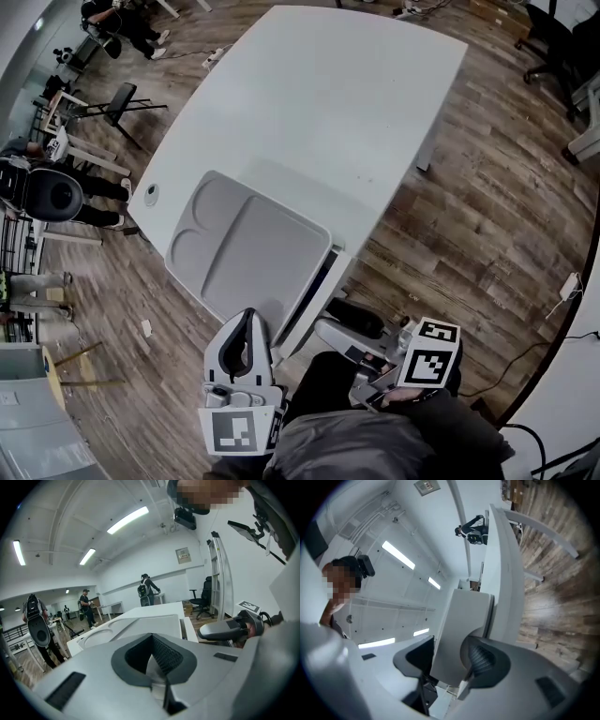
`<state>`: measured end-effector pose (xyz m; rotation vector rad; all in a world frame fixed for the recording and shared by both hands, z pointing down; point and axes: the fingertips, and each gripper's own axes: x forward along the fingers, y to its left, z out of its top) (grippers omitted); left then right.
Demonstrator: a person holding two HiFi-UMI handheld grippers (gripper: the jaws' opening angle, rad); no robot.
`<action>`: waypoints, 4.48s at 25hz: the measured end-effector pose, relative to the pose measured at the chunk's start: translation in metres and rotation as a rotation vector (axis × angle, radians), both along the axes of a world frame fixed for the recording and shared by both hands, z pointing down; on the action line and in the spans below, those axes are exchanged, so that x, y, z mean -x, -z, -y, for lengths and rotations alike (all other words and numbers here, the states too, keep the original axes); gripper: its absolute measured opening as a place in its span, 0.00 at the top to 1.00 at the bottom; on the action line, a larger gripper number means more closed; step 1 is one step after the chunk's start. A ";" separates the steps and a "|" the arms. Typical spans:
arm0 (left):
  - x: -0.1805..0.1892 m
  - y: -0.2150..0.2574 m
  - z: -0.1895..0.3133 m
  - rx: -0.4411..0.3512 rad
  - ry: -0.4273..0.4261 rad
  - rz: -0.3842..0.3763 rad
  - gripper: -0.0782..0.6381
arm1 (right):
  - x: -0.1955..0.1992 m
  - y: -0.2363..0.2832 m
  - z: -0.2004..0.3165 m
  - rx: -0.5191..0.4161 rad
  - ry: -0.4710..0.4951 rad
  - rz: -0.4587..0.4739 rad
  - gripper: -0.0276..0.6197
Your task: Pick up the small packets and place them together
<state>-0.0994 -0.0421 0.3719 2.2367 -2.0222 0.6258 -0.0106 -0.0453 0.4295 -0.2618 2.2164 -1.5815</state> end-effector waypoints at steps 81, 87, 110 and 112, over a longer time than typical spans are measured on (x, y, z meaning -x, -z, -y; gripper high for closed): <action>-0.001 -0.005 0.001 0.001 0.080 0.084 0.89 | -0.077 -0.005 -0.046 0.216 -0.029 -0.123 0.68; 0.002 -0.002 0.001 -0.006 0.100 0.088 0.89 | -0.090 -0.004 -0.051 0.217 -0.031 -0.115 0.68; 0.005 0.000 0.004 -0.041 0.150 0.100 0.89 | -0.118 -0.004 -0.066 0.212 -0.028 -0.105 0.68; 0.004 0.001 0.004 -0.047 0.149 0.100 0.89 | -0.119 -0.003 -0.066 0.208 -0.028 -0.098 0.68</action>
